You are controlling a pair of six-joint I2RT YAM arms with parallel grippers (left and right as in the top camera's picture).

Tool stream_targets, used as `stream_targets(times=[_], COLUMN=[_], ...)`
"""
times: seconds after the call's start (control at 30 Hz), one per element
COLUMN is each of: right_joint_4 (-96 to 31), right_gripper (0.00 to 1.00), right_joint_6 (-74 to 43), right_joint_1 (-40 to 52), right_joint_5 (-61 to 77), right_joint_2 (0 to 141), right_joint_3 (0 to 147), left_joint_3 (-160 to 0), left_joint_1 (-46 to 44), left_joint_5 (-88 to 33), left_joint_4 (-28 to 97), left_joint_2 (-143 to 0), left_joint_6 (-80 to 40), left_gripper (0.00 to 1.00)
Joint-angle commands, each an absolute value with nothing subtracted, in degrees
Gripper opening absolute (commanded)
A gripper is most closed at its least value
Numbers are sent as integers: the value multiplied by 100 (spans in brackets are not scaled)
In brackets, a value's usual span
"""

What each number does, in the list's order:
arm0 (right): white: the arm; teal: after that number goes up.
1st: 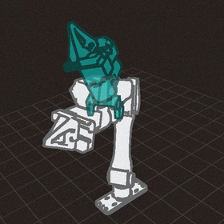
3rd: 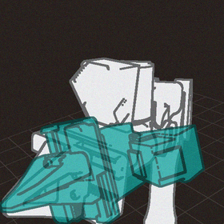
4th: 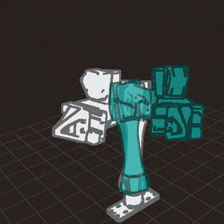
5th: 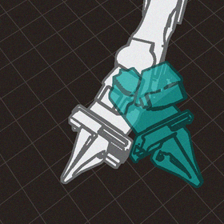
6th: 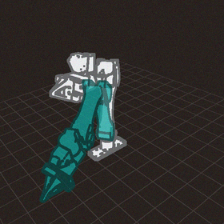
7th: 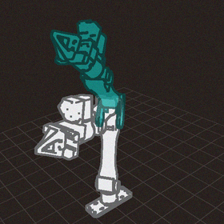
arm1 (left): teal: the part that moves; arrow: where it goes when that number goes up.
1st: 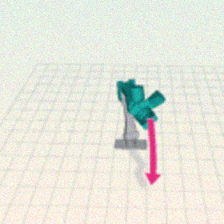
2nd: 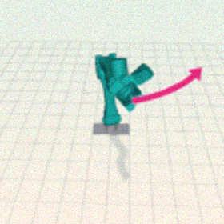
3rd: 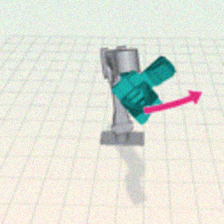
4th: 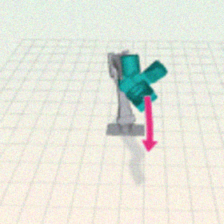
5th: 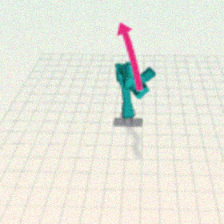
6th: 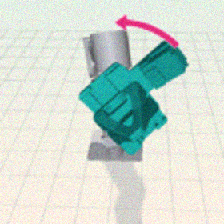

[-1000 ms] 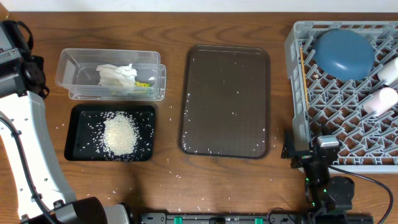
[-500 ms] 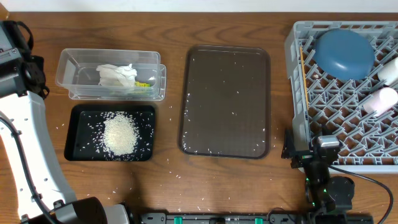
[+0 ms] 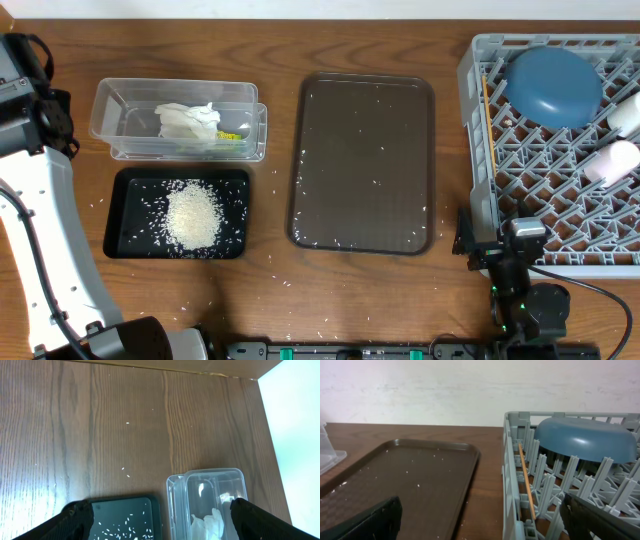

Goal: Sort waste into correct bins and load items into the dishwasher rack

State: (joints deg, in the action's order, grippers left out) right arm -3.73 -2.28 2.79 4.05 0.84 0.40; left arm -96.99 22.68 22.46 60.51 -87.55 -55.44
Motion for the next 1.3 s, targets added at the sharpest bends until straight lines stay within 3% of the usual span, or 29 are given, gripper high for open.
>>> stream_targets(times=[0.0, 0.63, 0.8, 0.97, 1.1, 1.27], right_joint_4=[-405, -405, -405, -405, -405, -405], right_gripper=[99, 99, 99, 99, 99, 99], right_joint_6=[-163, -161, -163, -163, -163, -163], right_joint_1=[226, 226, 226, 226, 226, 226], right_joint_5=[327, 327, 327, 327, 327, 327], right_joint_2=[27, 27, 27, 27, 27, 27], right_joint_3=[32, 32, 32, 32, 32, 32], left_joint_3=[-9719, -9719, -9719, -9496, -8711, -7096], left_joint_1=[2287, 2287, 2281, 2279, 2137, 1686], left_joint_5=[2320, 2309, 1219, 1245, 1310, 1197], left_joint_4=[6082, 6145, 7607, 8265, 7791, 6235], left_joint_2=[-8757, -8879, -8847, -8497, -7889, -6792], left_joint_6=[-5511, -5509, -5507, -5507, -4980, -3957], left_gripper=[90, 90, 90, 90, 90, 90])
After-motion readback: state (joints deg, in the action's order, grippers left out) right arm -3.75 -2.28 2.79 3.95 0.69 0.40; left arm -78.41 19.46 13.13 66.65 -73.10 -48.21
